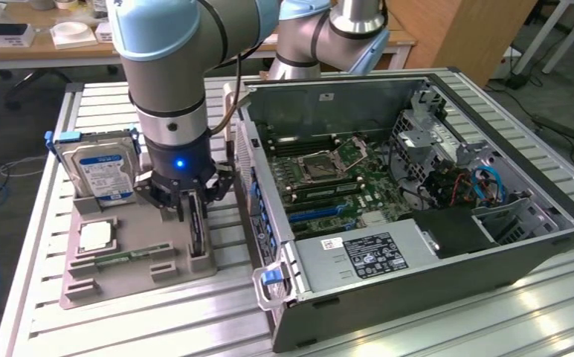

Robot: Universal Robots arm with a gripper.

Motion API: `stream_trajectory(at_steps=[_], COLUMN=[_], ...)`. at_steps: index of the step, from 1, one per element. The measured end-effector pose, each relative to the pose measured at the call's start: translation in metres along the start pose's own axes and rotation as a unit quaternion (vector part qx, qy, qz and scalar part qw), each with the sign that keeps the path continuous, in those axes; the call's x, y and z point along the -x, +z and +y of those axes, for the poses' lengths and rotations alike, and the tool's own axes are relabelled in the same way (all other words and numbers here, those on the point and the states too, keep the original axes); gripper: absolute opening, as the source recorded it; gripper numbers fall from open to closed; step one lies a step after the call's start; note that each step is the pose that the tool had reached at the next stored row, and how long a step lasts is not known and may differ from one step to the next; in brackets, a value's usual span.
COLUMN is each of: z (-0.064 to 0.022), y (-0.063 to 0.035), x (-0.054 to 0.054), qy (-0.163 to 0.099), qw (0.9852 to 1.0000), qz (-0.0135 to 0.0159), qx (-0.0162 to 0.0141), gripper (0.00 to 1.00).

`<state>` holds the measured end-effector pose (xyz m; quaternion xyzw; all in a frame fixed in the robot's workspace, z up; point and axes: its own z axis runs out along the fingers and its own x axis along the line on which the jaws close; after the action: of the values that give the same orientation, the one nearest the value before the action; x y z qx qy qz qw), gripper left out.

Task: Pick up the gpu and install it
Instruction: 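Pick up the gpu and move the gpu toward the slot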

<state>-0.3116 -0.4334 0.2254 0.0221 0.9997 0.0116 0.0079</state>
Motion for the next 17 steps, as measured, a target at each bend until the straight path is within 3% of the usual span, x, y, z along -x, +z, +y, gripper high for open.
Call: stream_trajectory(at_steps=[5,8,17], z=[0.0000,0.0000,0.0000], y=[0.0000,0.0000,0.0000], x=[0.0000,0.0000,0.0000], qy=[0.000,0.000,0.000], qw=[1.0000,1.0000,1.0000], qz=[0.0000,0.0000,0.0000], qx=[0.0000,0.0000,0.0000], gripper=[0.40,0.27,0.27])
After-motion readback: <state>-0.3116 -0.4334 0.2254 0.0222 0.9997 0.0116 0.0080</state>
